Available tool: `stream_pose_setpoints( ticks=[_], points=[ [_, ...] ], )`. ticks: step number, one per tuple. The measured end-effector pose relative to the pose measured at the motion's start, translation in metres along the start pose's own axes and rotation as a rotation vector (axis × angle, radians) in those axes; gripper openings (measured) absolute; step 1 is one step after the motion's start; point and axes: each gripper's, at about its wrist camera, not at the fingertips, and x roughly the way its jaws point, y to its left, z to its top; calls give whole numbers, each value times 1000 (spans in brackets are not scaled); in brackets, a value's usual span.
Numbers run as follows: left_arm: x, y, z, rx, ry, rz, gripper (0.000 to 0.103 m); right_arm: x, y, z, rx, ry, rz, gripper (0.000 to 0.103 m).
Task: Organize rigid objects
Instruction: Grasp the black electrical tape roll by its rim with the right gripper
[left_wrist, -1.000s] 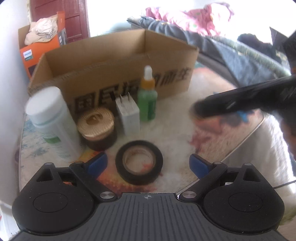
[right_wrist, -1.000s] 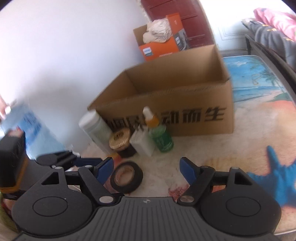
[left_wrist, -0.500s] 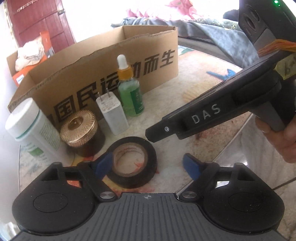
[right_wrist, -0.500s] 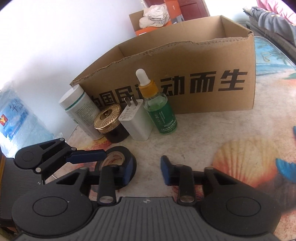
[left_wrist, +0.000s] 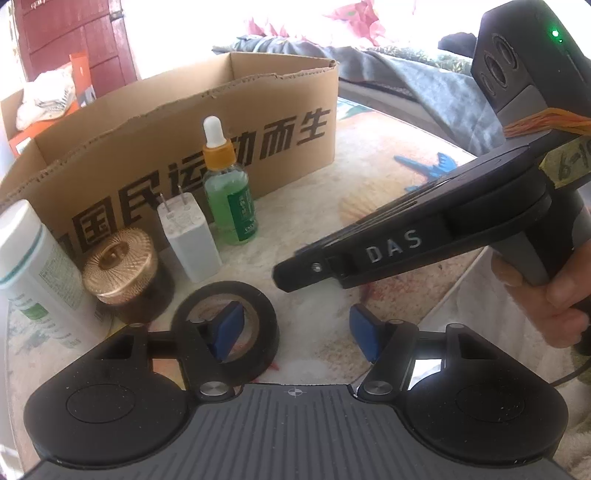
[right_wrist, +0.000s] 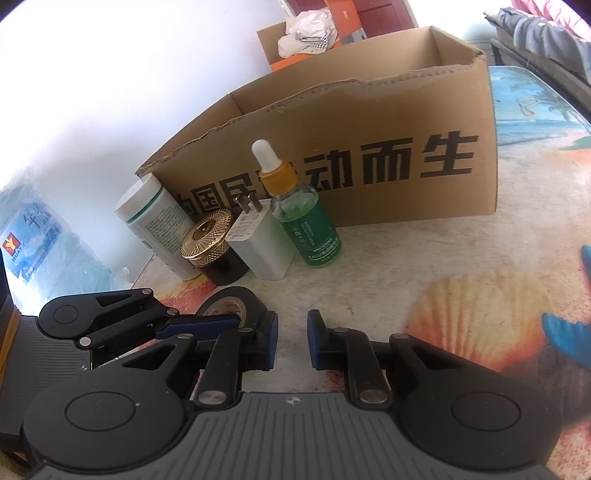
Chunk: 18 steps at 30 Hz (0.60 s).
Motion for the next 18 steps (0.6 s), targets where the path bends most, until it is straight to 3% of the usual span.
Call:
stream_pose_setpoints(
  ticks=[7, 18],
  points=[
    [-7, 2, -1, -22, -15, 123, 79, -4, -5, 1, -6, 15, 25, 19],
    [0, 18, -5, -129, 12, 183, 85, 9, 10, 16, -54, 47, 89, 22]
  ],
)
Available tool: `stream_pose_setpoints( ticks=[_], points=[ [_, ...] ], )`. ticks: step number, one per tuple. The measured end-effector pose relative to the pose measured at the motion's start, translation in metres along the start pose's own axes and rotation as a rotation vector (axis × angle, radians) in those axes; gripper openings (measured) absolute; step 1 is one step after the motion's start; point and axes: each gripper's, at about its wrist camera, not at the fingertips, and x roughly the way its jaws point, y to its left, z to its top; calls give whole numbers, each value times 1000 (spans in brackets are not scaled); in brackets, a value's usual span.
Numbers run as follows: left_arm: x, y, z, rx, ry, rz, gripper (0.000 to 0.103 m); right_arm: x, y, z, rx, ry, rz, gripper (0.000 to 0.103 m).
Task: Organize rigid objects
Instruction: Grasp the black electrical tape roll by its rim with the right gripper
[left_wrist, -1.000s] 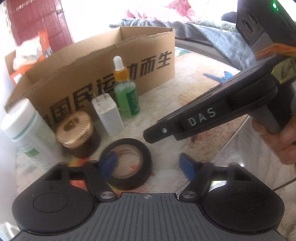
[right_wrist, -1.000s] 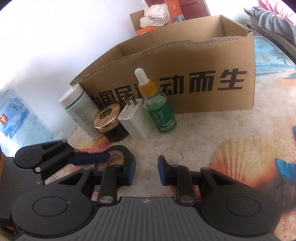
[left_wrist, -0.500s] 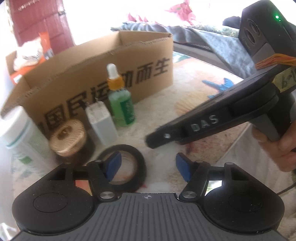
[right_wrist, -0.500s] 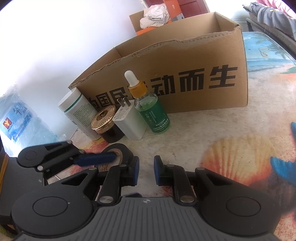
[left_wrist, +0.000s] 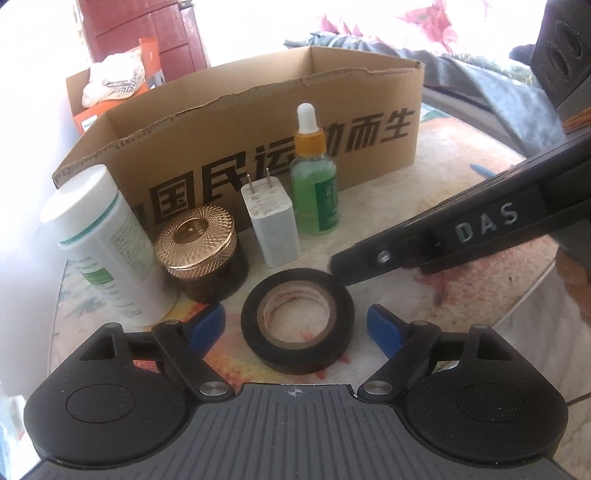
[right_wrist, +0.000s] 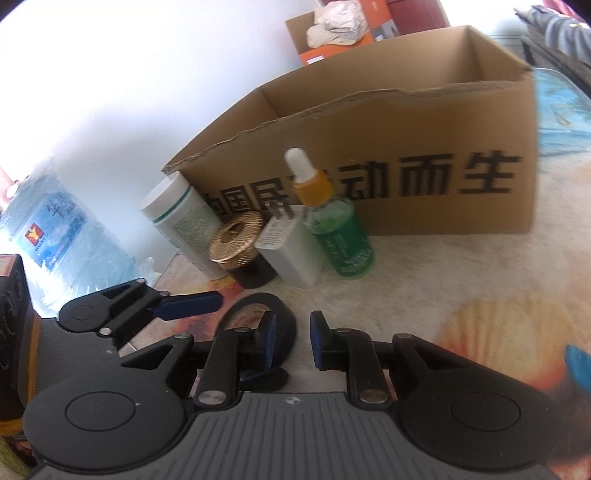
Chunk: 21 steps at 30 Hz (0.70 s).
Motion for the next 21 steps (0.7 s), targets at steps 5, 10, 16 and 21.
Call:
stream_pose_setpoints(
  ticks=[5, 10, 16, 21],
  points=[
    [-1, 1, -1, -23, -3, -35, 78, 12, 9, 2, -40, 42, -17, 22],
    [-1, -1, -2, -33, -11, -40, 76, 14, 10, 0, -41, 60, -5, 22],
    [3, -5, 5, -57, -22, -92, 76, 3, 5, -2, -34, 56, -34, 22],
    [8, -15, 14, -68, -36, -167, 74, -15, -8, -6, -8, 41, -87, 22]
  ],
)
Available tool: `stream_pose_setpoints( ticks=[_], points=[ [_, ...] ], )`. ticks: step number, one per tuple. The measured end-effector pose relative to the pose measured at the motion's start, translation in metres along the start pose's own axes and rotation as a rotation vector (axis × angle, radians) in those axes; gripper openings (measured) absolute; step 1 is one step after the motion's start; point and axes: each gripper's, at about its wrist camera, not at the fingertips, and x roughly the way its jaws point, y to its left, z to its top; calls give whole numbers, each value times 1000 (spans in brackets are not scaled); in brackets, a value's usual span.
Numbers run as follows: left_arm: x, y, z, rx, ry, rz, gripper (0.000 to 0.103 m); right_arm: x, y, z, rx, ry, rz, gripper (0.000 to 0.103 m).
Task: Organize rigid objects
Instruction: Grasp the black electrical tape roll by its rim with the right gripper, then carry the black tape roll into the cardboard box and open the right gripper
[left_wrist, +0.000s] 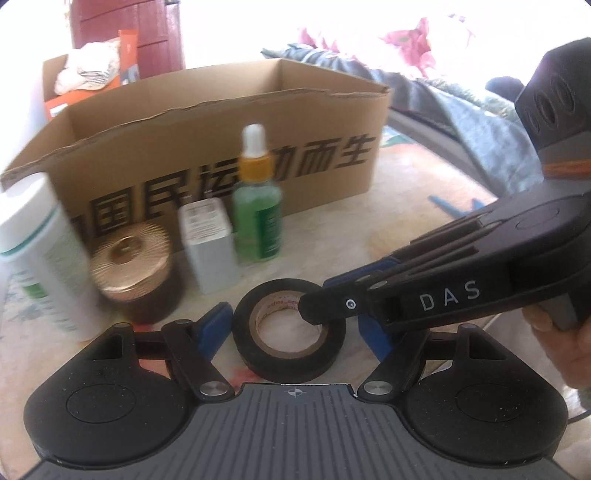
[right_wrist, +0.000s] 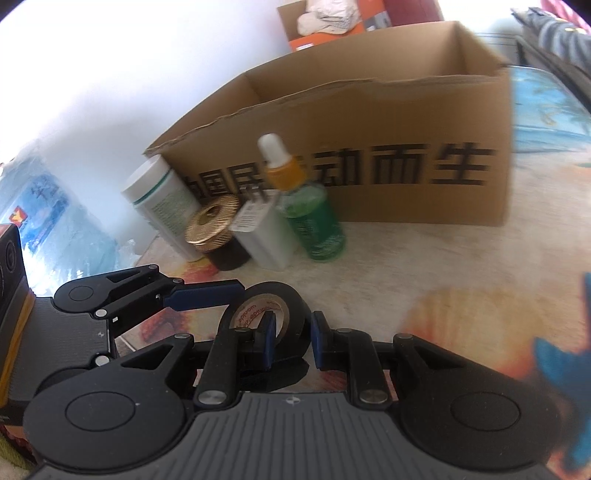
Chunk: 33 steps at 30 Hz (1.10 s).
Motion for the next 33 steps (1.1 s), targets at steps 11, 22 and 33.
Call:
stream_pose_setpoints(
  ticks=[11, 22, 33],
  points=[
    [6, -22, 3, 92, 8, -3, 73, -20, -12, -4, 8, -15, -49, 22],
    [12, -20, 2, 64, 31, -18, 67, -8, 2, -4, -106, -9, -100, 22],
    [3, -23, 4, 64, -1, -7, 67, -15, 7, -3, -115, -40, -115, 21]
  ],
)
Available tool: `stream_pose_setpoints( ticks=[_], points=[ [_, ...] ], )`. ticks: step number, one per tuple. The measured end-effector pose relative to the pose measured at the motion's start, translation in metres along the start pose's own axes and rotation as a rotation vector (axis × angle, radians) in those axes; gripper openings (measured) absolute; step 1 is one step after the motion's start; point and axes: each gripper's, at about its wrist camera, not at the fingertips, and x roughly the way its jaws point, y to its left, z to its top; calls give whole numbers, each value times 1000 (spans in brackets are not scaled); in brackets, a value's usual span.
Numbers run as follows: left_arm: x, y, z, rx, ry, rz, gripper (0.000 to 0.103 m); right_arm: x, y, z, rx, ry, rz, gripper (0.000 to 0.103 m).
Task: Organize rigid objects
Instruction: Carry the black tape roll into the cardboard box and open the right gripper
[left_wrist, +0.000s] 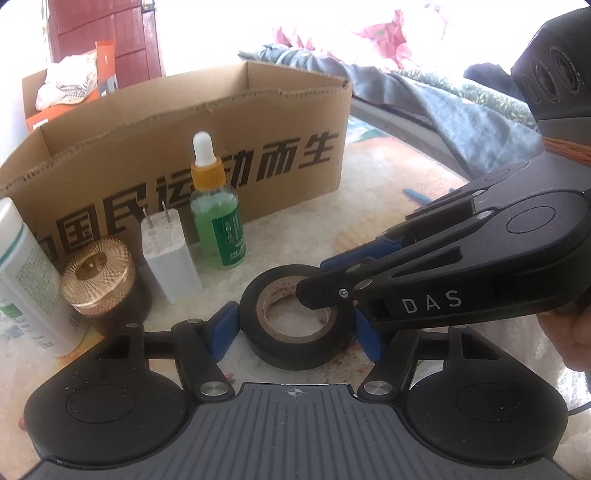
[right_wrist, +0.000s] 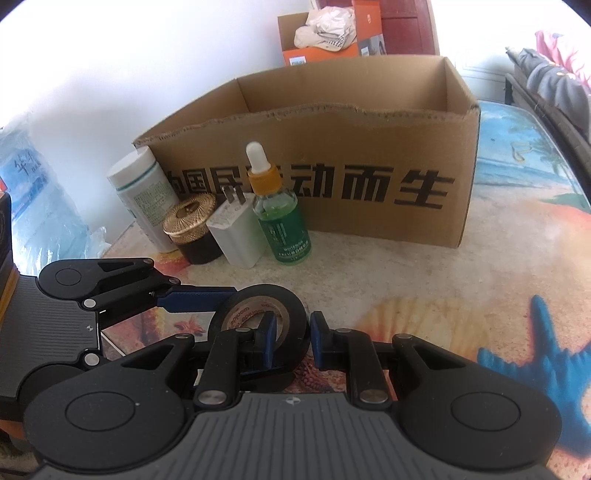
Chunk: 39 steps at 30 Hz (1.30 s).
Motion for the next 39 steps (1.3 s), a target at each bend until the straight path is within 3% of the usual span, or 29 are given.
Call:
stream_pose_setpoints(
  ticks=[8, 13, 18, 22, 27, 34, 39],
  points=[
    [-39, 3, 26, 19, -134, 24, 67, -42, 22, 28, -93, -127, -35, 21],
    [-65, 14, 64, 49, -252, 67, 67, -70, 38, 67, -188, -252, -52, 22],
    [-67, 34, 111, 52, -281, 99, 67, -73, 33, 120, -218, -299, -20, 22],
    [-41, 62, 147, 31, -204, 89, 67, -49, 16, 166, -198, -235, 16, 22],
    [15, 101, 173, 4, -10, 67, 67, 14, -17, 212, -118, -65, 61, 22],
    [81, 145, 198, -81, 177, 44, 67, 94, -61, 246, 12, 93, 102, 21],
    [119, 154, 200, -108, 292, 73, 67, 138, -72, 255, 38, 193, 95, 21]
  ],
)
